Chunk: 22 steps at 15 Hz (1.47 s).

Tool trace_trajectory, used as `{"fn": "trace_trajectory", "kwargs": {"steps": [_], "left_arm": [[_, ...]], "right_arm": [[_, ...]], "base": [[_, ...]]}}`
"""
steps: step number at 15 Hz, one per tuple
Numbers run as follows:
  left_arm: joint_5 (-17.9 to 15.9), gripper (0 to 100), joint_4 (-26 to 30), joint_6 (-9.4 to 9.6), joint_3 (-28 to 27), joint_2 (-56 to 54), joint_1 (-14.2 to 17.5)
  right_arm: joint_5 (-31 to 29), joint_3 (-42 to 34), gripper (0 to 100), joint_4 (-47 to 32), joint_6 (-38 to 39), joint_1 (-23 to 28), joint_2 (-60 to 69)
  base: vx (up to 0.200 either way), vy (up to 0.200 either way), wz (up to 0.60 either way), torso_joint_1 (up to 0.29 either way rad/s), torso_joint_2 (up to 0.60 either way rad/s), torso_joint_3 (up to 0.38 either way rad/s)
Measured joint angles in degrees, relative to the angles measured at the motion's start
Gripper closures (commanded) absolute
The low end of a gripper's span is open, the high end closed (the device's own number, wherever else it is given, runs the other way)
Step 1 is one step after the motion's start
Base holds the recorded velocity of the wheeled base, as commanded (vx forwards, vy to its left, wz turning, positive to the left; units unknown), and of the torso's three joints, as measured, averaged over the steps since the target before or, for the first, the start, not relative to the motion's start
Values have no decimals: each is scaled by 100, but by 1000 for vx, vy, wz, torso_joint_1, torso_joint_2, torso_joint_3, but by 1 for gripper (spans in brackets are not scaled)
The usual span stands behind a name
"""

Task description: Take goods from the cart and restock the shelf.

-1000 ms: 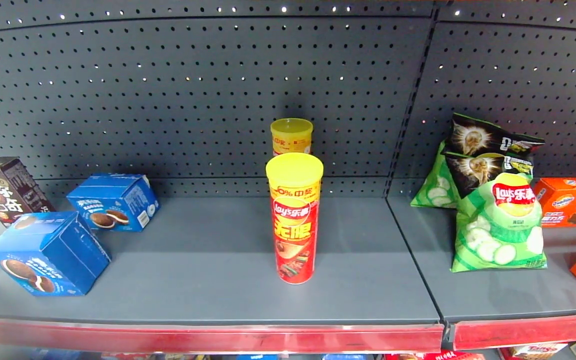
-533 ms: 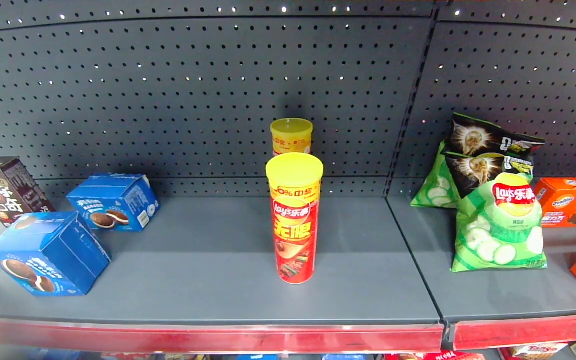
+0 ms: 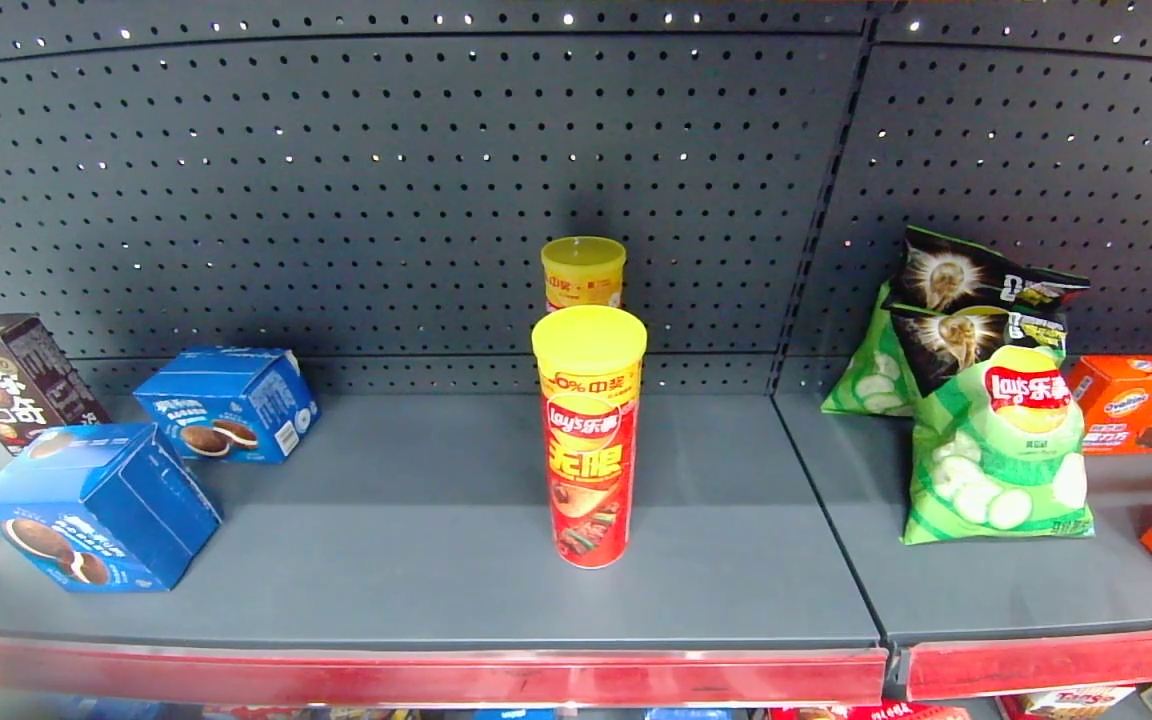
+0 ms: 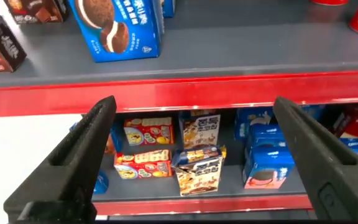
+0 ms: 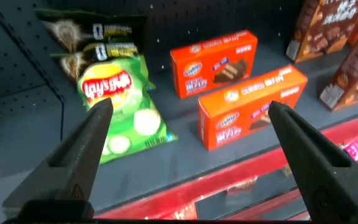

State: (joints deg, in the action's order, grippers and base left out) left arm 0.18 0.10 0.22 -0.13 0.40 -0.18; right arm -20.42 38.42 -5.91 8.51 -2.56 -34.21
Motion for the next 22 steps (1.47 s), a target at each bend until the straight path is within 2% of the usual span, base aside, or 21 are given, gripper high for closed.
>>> {"fn": "trace_trajectory", "kwargs": {"steps": [4,7,9,11,13,14,15,17,19,20,22], "left_arm": [[6,0,0,-6,-5,-5,0],[6,0,-2,-11,-7,-5,0],[6,0,0,-12,-5,-5,0],[6,0,0,-12,-5,-5,0],[6,0,0,-12,-5,-7,0],[6,0,0,-12,-5,-7,0],[6,0,0,-12,-5,-7,0],[6,0,0,-12,-2,-7,0],[6,0,0,-12,-2,-7,0],[4,0,0,-12,-2,-7,0],[4,0,0,-12,-2,-7,0]], "right_arm": [[34,-1707,0,12,-127,26,1250],[358,-2975,0,200,-819,77,2421],[356,-3444,0,446,-1067,199,2959],[266,-3576,0,457,-1286,235,3228],[850,-3608,0,469,-1715,240,3337],[1224,-3612,0,472,-1655,243,3368],[1284,-3619,0,469,-1363,243,3388],[1081,-3632,0,479,-767,246,3410],[978,-3643,0,466,-712,246,3418],[1145,-3643,0,457,-844,246,3421],[2024,-3641,0,439,-1319,240,3418]], "base": [[0,0,0,0,0,0],[0,0,0,0,0,0],[0,0,0,0,0,0],[0,0,0,0,0,0],[0,0,0,0,0,0],[0,0,0,0,0,0],[0,0,0,0,0,0],[0,0,0,0,0,0],[0,0,0,0,0,0],[0,0,0,0,0,0],[0,0,0,0,0,0]]}}
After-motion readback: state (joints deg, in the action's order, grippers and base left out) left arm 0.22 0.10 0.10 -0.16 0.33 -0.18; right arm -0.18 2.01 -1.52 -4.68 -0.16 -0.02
